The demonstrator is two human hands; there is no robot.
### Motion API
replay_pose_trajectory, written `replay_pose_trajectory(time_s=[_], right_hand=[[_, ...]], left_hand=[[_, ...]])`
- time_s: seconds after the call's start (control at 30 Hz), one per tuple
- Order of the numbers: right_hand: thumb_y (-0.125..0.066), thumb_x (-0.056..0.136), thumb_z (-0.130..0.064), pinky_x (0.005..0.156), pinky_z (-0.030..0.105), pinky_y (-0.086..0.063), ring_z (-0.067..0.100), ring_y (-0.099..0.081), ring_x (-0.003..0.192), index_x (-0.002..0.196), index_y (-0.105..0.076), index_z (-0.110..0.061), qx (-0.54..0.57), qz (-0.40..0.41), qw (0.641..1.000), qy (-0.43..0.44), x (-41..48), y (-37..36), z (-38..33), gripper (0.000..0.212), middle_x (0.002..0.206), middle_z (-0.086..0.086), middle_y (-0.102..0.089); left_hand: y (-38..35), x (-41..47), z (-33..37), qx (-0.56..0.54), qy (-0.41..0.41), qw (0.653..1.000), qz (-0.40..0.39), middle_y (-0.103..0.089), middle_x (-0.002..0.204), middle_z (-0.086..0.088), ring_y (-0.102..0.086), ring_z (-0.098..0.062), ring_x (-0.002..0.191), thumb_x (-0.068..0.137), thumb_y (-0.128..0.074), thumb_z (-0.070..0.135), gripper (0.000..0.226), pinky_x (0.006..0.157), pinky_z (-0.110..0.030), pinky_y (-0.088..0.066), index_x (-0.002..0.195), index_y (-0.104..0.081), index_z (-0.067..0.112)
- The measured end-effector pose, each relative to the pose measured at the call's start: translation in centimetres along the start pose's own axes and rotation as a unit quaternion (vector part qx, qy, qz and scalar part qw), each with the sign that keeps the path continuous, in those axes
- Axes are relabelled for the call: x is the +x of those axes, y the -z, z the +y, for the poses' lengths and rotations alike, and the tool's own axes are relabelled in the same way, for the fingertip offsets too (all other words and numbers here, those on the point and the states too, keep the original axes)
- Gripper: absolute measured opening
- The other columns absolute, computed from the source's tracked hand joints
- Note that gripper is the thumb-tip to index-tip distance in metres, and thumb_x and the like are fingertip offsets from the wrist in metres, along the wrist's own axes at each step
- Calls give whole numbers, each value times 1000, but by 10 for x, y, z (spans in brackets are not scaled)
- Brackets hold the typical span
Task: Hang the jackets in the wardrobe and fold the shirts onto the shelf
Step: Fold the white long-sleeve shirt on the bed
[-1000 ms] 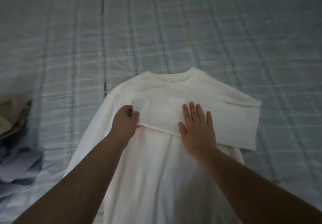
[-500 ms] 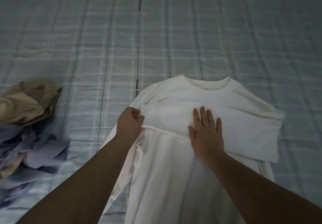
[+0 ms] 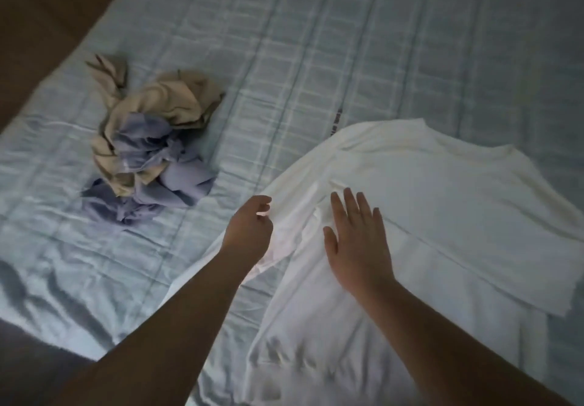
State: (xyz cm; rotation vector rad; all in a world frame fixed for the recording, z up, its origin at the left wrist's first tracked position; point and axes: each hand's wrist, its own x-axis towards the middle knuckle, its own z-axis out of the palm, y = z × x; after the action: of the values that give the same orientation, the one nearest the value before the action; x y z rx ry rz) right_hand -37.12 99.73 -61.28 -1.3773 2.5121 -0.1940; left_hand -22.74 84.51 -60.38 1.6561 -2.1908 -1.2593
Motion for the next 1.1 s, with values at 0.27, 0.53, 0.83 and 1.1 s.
replay_pose_trajectory(time_s=[0.27,0.53,0.83,1.1], right_hand=[[-28,100,-39,119,52,-24,30,-19,151,155,-28,-15,-4,-40,991,126,-18,-42,-113,60,163,11,-22],[-31,97,-37,118,54,-25,31,-23,149,153,-32,-14,-45,-110,979,164,-34,-87,-219,60,161,12,-28],[-27,98,-36,118,59,-17,26,-17,151,156,-24,-19,-111,-138,975,132,-39,-101,-265,60,163,7,-23],[-25,101,-36,120,59,-10,25,-13,152,157,-16,-17,-33,-55,993,97,5,-75,-322,60,165,5,-18]], left_hand=[[71,-41,-101,22,71,997,33,-62,107,10,-53,-6,93,84,-49,0,42,81,-12,-33,114,-65,24],[132,-87,-203,64,114,991,-30,-58,102,1,-58,-25,100,85,-70,25,33,87,-33,-46,116,-62,19],[170,-82,-209,62,91,980,-164,-63,104,0,-59,-24,102,94,-55,38,23,83,-35,-49,105,-60,18],[255,-7,-215,-108,108,986,-72,-58,72,0,-52,-21,56,87,-68,46,26,51,-29,-41,85,-53,25]])
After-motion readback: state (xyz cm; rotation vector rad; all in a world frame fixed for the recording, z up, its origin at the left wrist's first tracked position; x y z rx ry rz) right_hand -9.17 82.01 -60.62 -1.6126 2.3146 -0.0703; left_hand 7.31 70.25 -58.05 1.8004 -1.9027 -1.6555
